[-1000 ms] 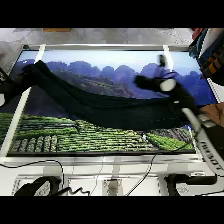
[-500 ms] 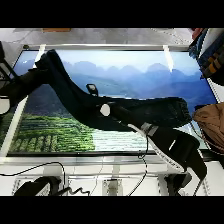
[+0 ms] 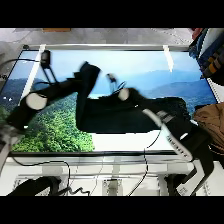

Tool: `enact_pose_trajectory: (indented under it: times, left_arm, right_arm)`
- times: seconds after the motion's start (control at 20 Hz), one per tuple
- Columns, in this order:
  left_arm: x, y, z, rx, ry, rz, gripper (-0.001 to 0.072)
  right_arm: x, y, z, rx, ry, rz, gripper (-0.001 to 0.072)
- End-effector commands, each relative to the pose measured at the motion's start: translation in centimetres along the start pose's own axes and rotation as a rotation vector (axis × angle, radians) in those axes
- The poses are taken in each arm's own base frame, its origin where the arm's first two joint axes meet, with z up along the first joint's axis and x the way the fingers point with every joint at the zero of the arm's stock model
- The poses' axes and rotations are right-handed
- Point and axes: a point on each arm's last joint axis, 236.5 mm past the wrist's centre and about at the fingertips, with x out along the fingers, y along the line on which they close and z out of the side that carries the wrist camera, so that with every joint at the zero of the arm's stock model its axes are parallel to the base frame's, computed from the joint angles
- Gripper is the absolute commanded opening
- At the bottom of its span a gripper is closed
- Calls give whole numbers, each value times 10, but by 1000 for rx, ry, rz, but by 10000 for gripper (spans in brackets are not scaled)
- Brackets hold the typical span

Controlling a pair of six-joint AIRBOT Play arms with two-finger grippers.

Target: Fold the clothes and pants, and hang the long-sleeved shirts on hangers.

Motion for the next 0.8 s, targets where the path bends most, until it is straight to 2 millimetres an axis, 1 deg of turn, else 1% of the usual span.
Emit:
enact_pose_trajectory:
  times: [0.0,0.05,0.1,0.15,0.2,0.25,0.3,0.35,0.4,0.45,0.5,0.55,0.6,0.65,0.75]
  left_arm:
    - [41,-61,-71,-47,160,-125,15]
    - [48,-78,-93,-29,208,-153,15]
    - [52,-96,-116,-9,256,-182,31]
    - [53,-114,-137,11,305,-213,265]
    - [50,-128,-154,30,349,-240,667]
    - [47,-138,-164,46,373,-259,700]
    - [44,-140,-167,78,381,-262,704]
    - [43,-132,-164,126,374,-246,704]
    - [42,-117,-155,177,363,-214,704]
    - [39,-97,-145,208,362,-175,702]
    - [33,-69,-133,202,371,-123,693]
    - [24,-36,-122,182,388,-60,692]
    - [14,-2,-114,160,413,1,692]
    - [0,36,-109,120,450,68,691]
    - [-29,101,-113,16,532,171,684]
  right_arm:
    - [-82,-127,49,171,-76,-148,23]
    - [-108,-155,56,219,-100,-175,23]
    - [-134,-182,61,267,-123,-201,23]
    - [-157,-202,62,304,-138,-222,24]
    - [-180,-221,62,340,-154,-243,24]
    - [-198,-235,60,365,-163,-261,24]
    - [-216,-247,58,389,-176,-279,24]
    - [-230,-258,56,405,-184,-294,24]
    - [-243,-268,52,413,-190,-312,24]
    - [-255,-279,48,414,-189,-331,23]
    - [-265,-288,42,419,-179,-354,24]
    - [-271,-297,34,418,-159,-370,24]
    - [-276,-304,23,403,-123,-384,24]
    - [-280,-309,14,368,-86,-390,23]
    - [-283,-310,1,285,-21,-383,24]
